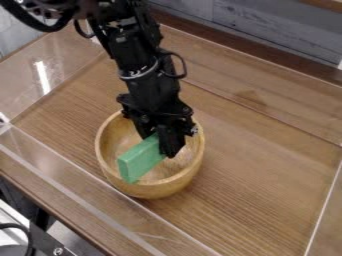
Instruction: Put the green block in the brown bowl
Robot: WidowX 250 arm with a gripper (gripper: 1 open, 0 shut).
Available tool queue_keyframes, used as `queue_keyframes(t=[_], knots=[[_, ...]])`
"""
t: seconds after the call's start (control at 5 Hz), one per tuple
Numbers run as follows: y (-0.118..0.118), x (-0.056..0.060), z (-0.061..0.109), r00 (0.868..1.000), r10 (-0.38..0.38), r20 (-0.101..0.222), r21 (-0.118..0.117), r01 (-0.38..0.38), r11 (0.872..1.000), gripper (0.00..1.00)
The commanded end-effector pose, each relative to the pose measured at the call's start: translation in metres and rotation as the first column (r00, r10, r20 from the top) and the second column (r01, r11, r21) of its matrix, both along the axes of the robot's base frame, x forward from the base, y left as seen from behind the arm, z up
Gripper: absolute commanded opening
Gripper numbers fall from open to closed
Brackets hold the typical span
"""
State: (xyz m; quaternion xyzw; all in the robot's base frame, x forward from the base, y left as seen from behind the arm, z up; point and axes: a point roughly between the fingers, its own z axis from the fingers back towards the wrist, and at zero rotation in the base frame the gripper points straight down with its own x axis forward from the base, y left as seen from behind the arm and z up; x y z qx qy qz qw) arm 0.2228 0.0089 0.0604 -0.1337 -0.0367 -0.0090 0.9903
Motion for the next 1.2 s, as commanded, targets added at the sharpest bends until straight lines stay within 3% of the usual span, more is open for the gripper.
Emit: queue_keyframes(t=[0.0, 0.4, 1.0], knots=[[0.004, 0.005, 0.004, 1.0, 0.005, 0.02, 0.003, -0.005, 1.0, 1.0], [0.006, 0.007, 0.013, 1.0, 0.012, 0.008, -0.011, -0.012, 1.0, 1.0], [0.011, 0.015, 0.043, 1.0, 0.024, 0.011, -0.039, -0.023, 0.999, 1.0]])
